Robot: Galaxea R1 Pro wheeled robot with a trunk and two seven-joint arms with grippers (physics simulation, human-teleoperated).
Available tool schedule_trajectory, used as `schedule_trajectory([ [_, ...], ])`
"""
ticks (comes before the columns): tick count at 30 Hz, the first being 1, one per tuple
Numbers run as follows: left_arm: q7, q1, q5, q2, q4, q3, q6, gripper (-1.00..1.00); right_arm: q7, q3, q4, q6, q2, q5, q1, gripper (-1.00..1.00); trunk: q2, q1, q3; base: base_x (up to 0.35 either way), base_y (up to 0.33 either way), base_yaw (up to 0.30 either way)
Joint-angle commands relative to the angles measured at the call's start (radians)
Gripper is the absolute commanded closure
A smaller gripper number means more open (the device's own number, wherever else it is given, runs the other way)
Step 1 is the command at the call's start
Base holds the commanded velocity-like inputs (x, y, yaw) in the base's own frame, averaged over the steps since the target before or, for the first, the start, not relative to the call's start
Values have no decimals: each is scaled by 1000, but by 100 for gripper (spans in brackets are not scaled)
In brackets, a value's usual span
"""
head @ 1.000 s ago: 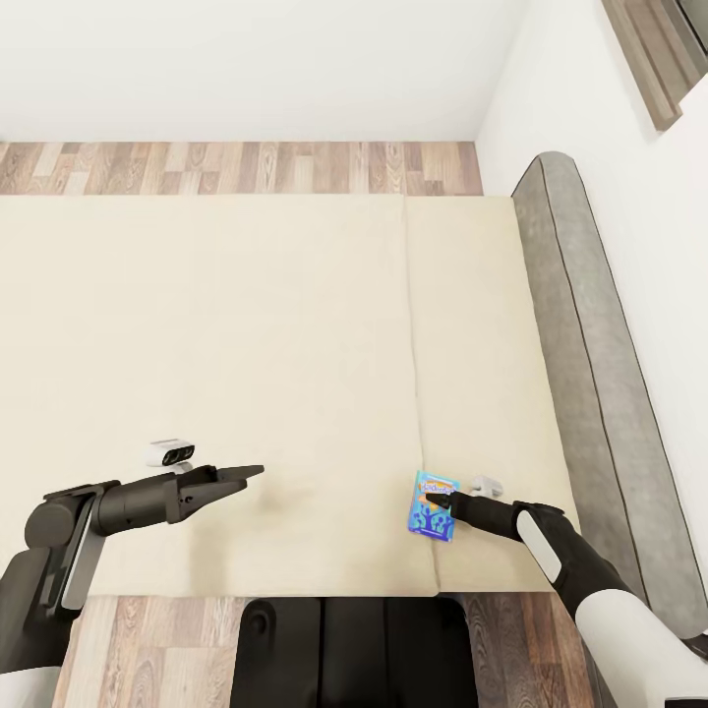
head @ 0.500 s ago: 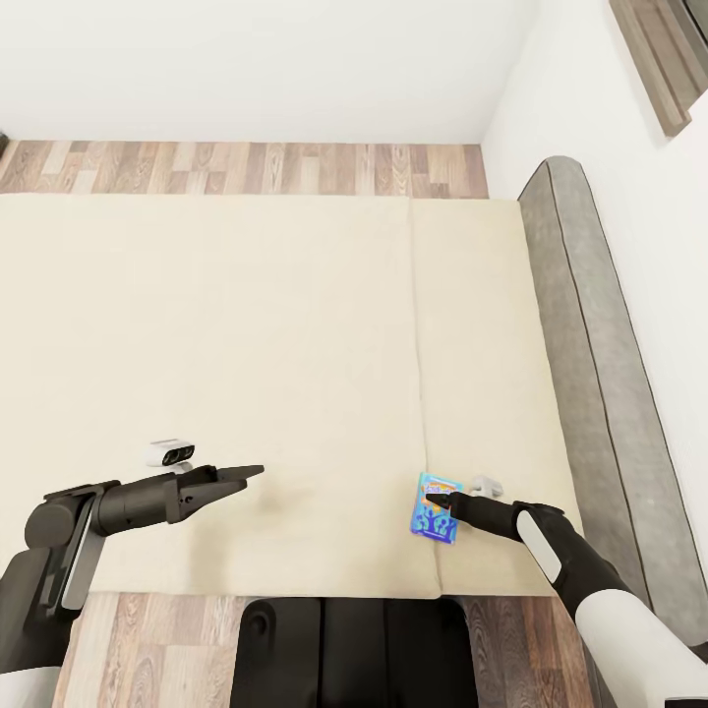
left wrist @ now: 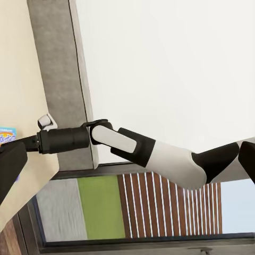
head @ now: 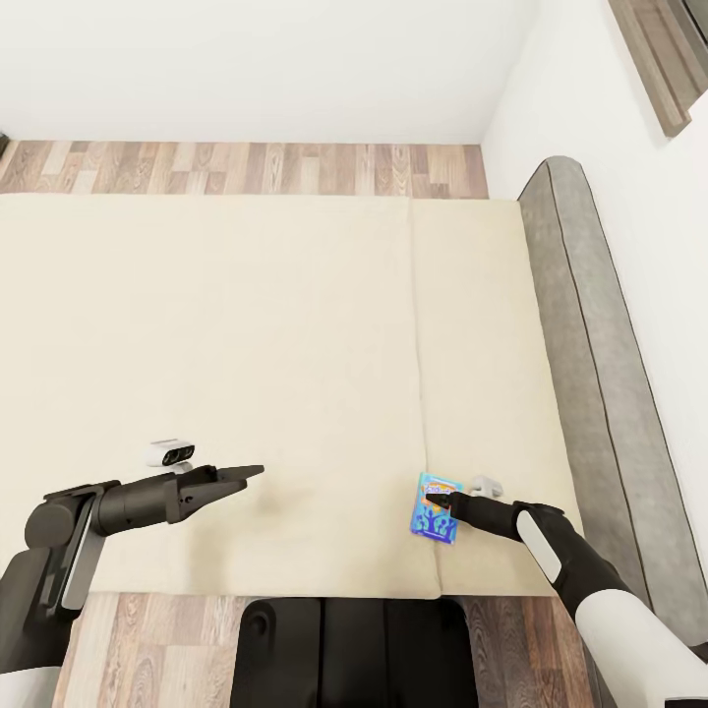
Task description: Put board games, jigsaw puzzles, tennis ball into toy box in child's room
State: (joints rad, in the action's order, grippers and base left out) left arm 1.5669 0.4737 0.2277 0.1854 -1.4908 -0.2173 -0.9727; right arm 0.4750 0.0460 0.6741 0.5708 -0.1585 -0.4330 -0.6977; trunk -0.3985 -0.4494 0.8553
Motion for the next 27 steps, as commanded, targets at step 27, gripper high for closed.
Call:
schedule_trajectory([
  [27,4,0,-1,0,1,0,-11,-100,-1,3,1,4,-1,-5,0,-100,-2,-1,1,0,0,0],
])
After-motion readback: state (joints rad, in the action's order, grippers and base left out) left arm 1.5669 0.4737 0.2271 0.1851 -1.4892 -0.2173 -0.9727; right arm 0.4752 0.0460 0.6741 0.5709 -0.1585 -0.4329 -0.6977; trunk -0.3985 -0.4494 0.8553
